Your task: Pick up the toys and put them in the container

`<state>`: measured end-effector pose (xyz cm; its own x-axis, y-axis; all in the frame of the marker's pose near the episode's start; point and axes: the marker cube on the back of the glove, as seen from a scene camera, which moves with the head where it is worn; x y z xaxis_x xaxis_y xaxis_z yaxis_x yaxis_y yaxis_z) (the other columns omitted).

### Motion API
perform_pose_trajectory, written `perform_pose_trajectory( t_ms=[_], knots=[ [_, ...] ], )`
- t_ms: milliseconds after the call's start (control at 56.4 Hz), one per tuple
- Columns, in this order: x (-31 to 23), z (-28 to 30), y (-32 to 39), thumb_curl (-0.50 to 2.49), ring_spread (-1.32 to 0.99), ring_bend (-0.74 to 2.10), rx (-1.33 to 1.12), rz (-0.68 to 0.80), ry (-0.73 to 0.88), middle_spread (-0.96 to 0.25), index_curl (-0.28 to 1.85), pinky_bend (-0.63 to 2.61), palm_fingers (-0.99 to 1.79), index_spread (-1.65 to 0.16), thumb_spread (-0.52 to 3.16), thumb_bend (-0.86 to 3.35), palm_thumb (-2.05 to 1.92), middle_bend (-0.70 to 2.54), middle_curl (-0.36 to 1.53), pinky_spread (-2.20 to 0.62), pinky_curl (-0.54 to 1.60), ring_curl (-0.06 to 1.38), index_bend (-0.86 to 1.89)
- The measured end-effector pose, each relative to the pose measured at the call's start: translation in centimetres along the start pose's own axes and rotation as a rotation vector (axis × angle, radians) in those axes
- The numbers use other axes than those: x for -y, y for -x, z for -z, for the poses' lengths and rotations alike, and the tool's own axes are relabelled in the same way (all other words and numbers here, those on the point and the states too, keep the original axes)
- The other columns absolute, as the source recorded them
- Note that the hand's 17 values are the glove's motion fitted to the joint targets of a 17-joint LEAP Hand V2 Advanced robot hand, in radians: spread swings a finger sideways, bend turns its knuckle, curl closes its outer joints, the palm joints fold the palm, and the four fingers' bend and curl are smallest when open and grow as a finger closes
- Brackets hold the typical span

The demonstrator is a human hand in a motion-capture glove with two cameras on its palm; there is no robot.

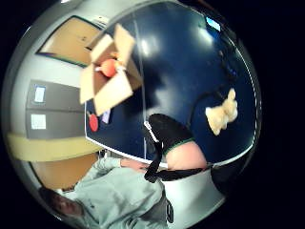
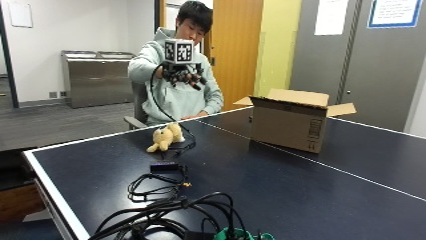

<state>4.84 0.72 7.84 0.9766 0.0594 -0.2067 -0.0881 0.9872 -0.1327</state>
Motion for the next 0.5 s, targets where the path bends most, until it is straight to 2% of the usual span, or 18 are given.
perform_pose_trajectory(
  t_ms=[213, 319, 443, 496],
  knots=[
    [0.1, -10.4, -7.3, 0.35, 0.04, 0.14, 0.039, -0.093, 0.209, 0.0, 0.4, 0.82, -0.19, -0.32, 1.27, -0.01, 0.11, 0.11, 0.24, 0.09, 0.34, 0.17, 0.2],
    [-1.0, -16.1, -8.7, 0.35, 0.05, 0.13, 0.104, -0.179, 0.303, 0.01, 0.4, 0.81, -0.2, -0.33, 1.26, -0.01, 0.12, 0.12, 0.23, 0.09, 0.34, 0.16, 0.18],
    [-0.9, -18.4, -9.0, 0.35, 0.06, 0.12, 0.17, -0.219, 0.24, 0.01, 0.39, 0.82, -0.2, -0.33, 1.24, -0.01, 0.13, 0.13, 0.22, 0.09, 0.35, 0.14, 0.17],
    [-1.2, -18.9, -8.7, 0.36, 0.06, 0.2, 0.186, -0.215, 0.2, 0.03, 0.42, 0.86, -0.08, -0.34, 1.25, 0.01, 0.18, 0.06, 0.19, 0.08, 0.36, 0.15, 0.27]
  ],
)
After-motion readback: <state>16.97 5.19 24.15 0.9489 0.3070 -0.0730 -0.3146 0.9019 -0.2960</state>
